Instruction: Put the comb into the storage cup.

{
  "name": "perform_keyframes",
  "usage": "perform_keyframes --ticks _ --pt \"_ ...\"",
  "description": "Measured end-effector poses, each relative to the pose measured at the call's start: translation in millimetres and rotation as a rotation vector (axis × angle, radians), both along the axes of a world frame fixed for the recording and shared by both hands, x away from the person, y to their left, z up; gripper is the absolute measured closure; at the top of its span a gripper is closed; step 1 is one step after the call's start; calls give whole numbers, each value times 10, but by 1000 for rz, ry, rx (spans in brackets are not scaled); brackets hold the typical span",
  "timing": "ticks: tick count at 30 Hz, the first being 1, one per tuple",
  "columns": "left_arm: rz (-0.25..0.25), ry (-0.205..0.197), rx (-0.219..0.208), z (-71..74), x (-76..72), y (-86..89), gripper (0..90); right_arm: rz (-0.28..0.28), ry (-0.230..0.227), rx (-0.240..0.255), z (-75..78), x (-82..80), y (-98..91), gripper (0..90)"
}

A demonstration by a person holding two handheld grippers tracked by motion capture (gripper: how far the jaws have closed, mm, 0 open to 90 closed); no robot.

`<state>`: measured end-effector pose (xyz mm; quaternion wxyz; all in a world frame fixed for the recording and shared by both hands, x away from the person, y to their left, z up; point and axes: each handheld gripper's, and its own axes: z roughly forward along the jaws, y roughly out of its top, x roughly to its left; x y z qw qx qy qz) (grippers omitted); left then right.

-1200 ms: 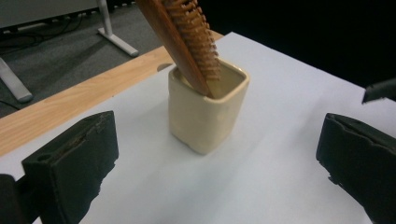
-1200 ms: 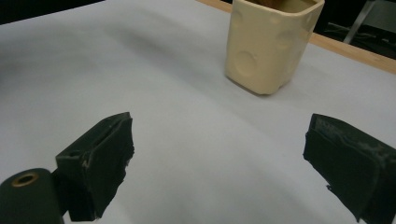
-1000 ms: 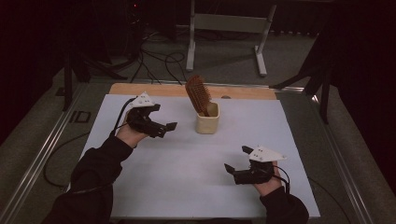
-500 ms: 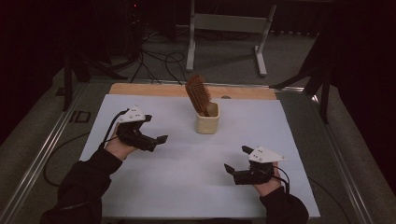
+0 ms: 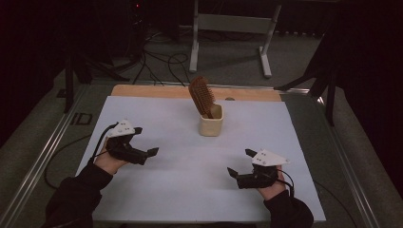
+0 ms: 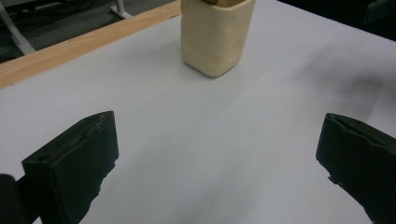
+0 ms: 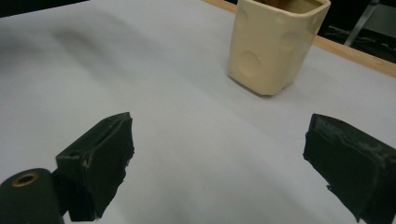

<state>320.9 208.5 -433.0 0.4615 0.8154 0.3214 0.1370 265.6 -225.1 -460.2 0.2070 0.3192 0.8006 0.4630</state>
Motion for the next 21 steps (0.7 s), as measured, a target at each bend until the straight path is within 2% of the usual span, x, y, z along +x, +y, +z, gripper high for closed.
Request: perform_keyframes --ticks 6,11,16,21 --pt "18 3 11 -145 -128 136 0 -1 1 2 6 -11 6 82" --pt "43 20 -8 -247 -206 271 0 -4 2 -1 4 -20 -2 82" --pt "65 17 2 -314 -272 373 0 -7 6 -2 -17 -41 -37 82" --pt "88 26 -9 -406 -342 484 0 -15 2 3 -16 -50 -78 83"
